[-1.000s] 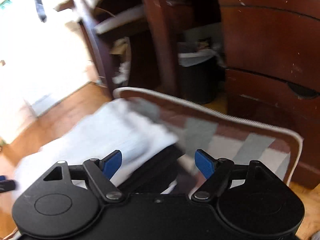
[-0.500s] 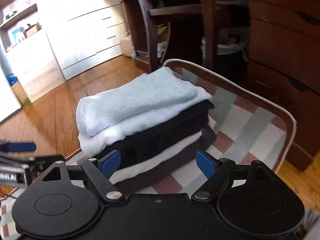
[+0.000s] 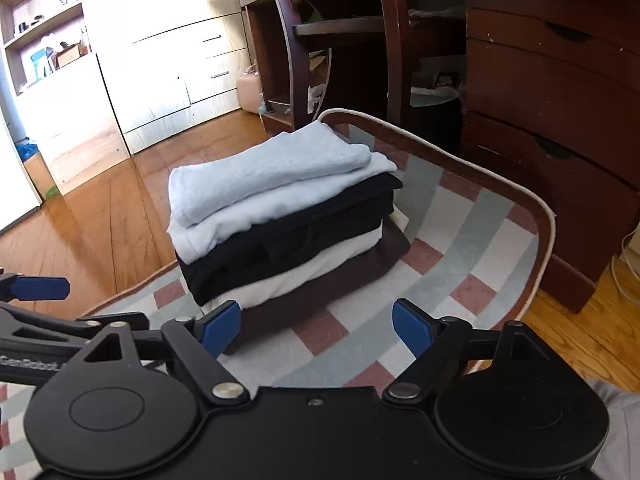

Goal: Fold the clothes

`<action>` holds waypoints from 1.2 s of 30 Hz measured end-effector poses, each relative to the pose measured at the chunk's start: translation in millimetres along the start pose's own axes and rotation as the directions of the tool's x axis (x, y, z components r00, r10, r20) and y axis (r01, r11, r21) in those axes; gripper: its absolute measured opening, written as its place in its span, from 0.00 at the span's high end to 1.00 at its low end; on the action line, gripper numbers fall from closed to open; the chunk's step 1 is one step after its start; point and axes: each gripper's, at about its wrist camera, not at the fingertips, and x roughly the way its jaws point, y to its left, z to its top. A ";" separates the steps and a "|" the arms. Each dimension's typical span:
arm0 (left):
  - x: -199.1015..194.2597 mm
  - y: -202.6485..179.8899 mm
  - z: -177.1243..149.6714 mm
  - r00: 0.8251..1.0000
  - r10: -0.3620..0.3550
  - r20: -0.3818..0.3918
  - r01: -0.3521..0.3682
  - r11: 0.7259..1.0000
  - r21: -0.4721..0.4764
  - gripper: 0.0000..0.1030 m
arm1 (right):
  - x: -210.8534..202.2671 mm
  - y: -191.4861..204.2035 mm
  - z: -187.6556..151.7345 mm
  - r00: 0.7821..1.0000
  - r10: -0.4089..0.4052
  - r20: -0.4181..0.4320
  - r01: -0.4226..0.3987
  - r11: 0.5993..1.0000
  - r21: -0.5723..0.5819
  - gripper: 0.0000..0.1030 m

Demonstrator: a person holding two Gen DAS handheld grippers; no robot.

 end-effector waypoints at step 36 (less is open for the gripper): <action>19.1 -26.4 -40.4 0.990 0.123 -0.072 -0.124 0.992 -0.016 0.00 | -10.5 -3.5 -42.1 0.993 -0.120 0.013 0.121 0.990 -0.079 0.14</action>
